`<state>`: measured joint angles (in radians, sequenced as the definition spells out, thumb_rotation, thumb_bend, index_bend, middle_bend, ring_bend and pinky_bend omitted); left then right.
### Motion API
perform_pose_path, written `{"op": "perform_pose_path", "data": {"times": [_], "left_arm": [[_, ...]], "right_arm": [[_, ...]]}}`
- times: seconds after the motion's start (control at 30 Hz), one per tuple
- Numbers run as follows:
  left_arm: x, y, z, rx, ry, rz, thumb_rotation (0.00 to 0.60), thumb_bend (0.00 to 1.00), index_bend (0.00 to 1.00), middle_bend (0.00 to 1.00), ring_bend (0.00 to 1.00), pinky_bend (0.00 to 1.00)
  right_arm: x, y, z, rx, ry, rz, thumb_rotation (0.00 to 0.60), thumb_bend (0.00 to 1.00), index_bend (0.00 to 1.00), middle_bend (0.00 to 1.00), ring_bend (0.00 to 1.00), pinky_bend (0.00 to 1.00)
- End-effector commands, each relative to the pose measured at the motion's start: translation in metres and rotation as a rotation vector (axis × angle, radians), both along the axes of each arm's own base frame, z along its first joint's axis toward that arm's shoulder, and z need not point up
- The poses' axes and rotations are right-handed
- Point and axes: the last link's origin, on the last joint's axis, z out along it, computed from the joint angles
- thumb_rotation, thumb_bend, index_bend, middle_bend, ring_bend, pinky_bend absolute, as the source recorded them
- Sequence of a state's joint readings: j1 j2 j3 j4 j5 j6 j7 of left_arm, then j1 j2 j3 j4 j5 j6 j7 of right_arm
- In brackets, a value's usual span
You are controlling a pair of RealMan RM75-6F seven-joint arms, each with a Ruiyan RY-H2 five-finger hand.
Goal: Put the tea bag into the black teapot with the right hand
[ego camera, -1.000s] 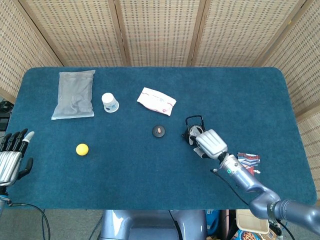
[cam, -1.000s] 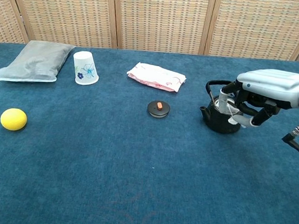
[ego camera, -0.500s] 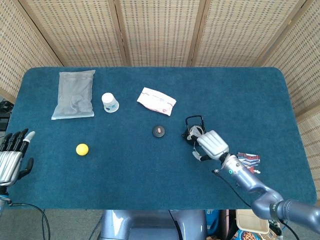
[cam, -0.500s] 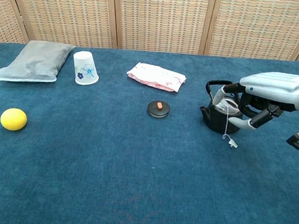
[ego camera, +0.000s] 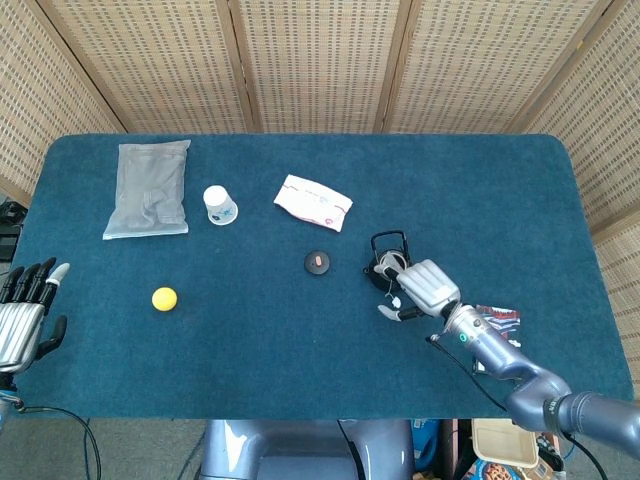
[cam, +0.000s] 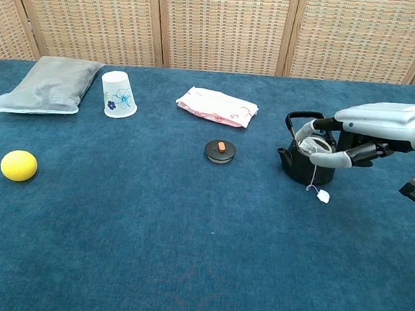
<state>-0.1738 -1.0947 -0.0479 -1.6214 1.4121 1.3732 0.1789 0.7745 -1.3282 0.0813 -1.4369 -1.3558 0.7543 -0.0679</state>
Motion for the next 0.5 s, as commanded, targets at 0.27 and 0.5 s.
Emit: {"op": "perform_pose_path", "data": {"times": [0.27, 0.5], "left_arm": [[0.0, 0.001, -0.001, -0.005, -0.001, -0.003, 0.6, 0.54, 0.0, 0.0, 0.0, 0.0], [0.0, 0.002, -0.002, -0.005, -0.002, -0.001, 0.6, 0.54, 0.0, 0.0, 0.0, 0.0]], "right_arm": [[-0.007, -0.01, 0.007, 0.035, 0.051, -0.048, 0.0, 0.57, 0.16, 0.95, 0.98, 1.0], [-0.01, -0.014, 0.007, 0.052, 0.094, -0.057, 0.0, 0.57, 0.16, 0.95, 0.98, 1.0]]}}
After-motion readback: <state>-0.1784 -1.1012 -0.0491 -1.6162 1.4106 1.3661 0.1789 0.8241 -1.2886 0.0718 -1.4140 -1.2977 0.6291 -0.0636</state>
